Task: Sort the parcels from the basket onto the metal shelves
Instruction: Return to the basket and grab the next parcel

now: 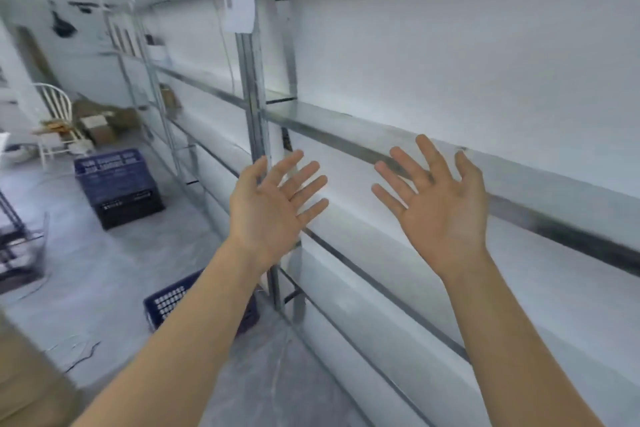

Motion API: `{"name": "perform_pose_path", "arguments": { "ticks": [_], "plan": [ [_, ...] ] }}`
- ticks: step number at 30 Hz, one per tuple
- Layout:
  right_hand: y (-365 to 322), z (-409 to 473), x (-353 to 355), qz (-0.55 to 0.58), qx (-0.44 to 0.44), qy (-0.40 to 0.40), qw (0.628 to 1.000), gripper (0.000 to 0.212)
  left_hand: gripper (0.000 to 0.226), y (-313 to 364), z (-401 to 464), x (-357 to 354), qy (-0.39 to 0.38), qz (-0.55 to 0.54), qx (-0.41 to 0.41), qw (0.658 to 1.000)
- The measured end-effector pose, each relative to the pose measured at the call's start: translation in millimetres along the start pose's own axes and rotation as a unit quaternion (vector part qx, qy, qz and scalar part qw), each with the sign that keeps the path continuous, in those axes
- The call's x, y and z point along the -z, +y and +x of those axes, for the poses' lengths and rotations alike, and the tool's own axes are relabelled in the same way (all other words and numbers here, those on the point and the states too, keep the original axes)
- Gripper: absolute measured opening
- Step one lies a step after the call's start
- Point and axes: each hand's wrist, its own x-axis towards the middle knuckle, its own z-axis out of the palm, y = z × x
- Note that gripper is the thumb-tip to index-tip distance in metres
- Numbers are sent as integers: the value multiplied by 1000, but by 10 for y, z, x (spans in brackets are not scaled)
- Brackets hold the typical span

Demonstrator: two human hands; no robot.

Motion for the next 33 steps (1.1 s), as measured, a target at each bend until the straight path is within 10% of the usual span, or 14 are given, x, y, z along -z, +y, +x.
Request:
{"name": "perform_pose_path", "arguments": {
  "ticks": [16,33],
  "plan": [
    [2651,811,-850,25,-253,-51,966,54,45,904,-413,2523,251,-29,-62,966],
    [4270,2866,-490,-77,-410,-13,909,39,38,621,1407,3727,416,-26,44,908]
  ]
}}
